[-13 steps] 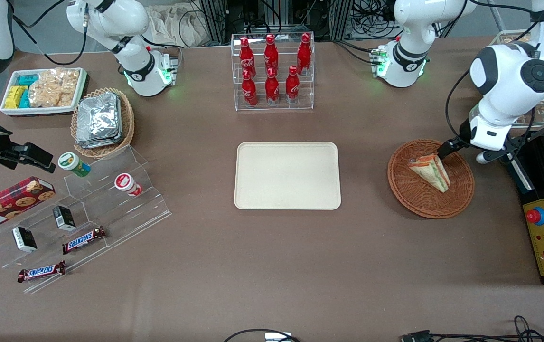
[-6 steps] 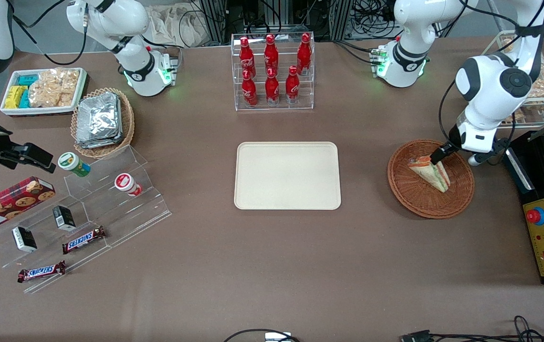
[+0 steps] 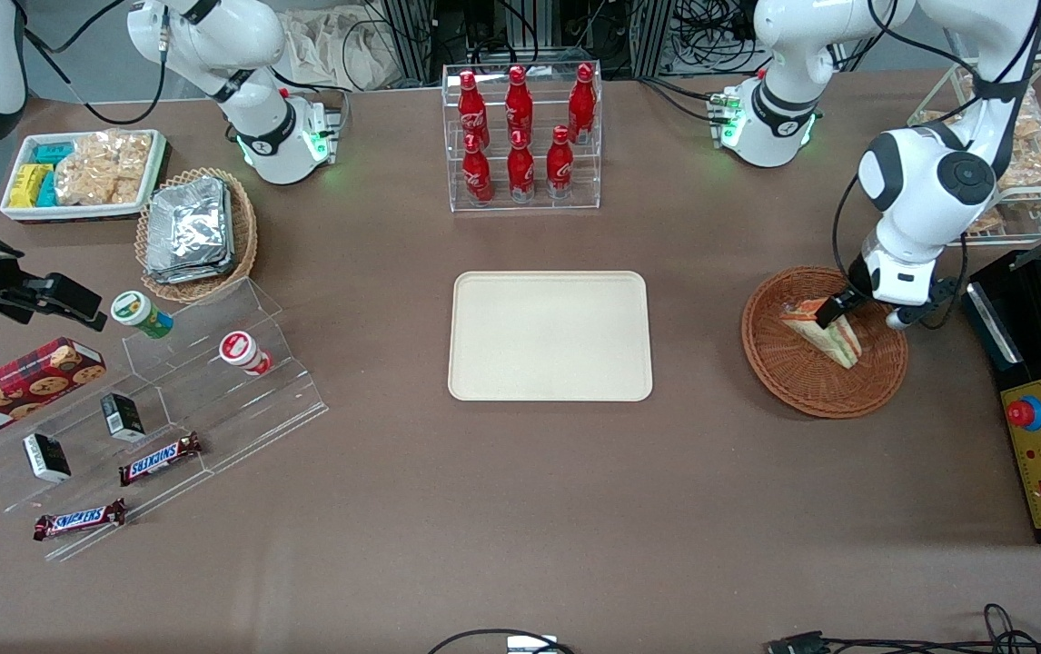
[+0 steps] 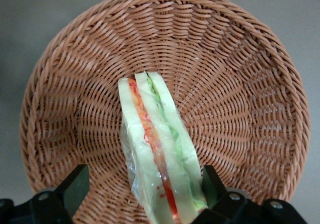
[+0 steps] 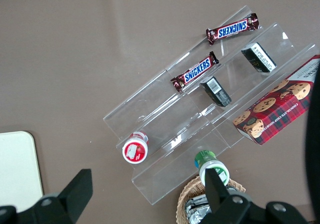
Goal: Place sandwich from basket to tray
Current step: 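Lower the open left gripper around the sandwich and close it, then lift the sandwich up out of the basket with the left gripper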
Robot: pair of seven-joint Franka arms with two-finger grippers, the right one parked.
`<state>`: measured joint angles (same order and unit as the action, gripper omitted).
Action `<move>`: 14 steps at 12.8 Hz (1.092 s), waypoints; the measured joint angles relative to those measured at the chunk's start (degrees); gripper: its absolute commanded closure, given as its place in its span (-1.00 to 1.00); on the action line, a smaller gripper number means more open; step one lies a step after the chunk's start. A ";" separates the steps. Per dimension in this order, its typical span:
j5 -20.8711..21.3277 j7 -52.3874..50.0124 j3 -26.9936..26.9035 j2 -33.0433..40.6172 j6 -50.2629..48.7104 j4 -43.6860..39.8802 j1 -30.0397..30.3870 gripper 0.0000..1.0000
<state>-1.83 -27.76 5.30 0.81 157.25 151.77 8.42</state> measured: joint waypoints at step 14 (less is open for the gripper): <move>-0.01 -1.61 0.70 -3.96 6.97 1.72 -1.43 1.00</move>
<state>-1.85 -29.38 6.00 -3.15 164.23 153.49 6.99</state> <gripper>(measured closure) 0.665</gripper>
